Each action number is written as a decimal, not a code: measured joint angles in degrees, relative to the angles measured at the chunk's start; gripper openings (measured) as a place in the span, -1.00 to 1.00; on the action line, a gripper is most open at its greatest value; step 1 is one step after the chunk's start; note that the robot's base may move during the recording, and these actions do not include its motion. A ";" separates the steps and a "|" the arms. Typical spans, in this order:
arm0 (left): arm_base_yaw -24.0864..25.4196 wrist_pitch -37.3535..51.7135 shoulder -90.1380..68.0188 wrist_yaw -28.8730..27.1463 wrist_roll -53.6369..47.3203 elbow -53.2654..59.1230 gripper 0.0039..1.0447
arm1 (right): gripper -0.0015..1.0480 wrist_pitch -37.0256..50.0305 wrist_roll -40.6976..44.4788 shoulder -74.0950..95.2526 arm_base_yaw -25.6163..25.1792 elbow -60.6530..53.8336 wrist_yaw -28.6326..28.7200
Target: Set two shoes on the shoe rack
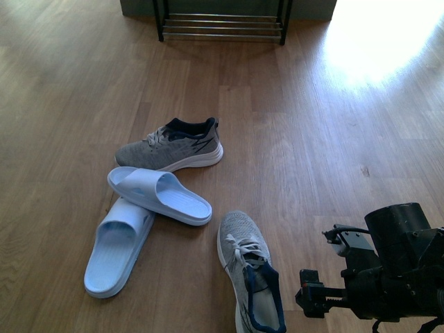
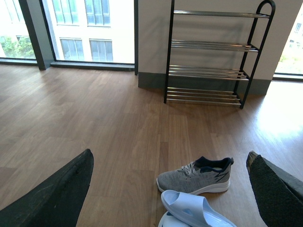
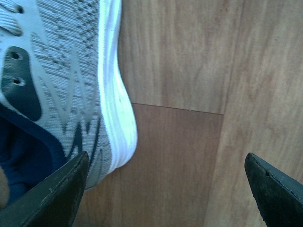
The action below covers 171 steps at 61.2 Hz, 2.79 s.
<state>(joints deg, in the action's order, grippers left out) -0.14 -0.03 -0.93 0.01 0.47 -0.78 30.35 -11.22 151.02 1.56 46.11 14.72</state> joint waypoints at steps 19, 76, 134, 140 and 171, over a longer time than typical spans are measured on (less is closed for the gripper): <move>0.00 0.00 0.00 0.00 -0.02 0.00 0.83 | 0.82 0.26 -1.05 0.04 3.19 0.46 3.52; 0.00 0.02 0.00 0.00 0.00 0.00 0.83 | 0.01 2.86 -1.38 8.76 4.39 8.46 4.09; 0.00 0.02 0.00 -0.02 0.00 0.00 0.83 | -0.98 4.20 -1.57 -23.98 -0.52 -11.72 -2.58; 0.00 0.00 0.00 0.00 0.00 0.00 0.83 | -0.98 2.27 -2.51 -33.14 -0.74 -15.76 -2.97; 0.00 0.02 0.00 0.00 0.00 0.00 0.83 | -0.98 -14.67 -7.10 -85.57 5.35 -32.35 -6.14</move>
<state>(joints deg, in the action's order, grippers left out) -0.14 -0.01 -0.93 0.01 0.47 -0.78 15.68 -18.33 65.45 6.92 13.76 8.58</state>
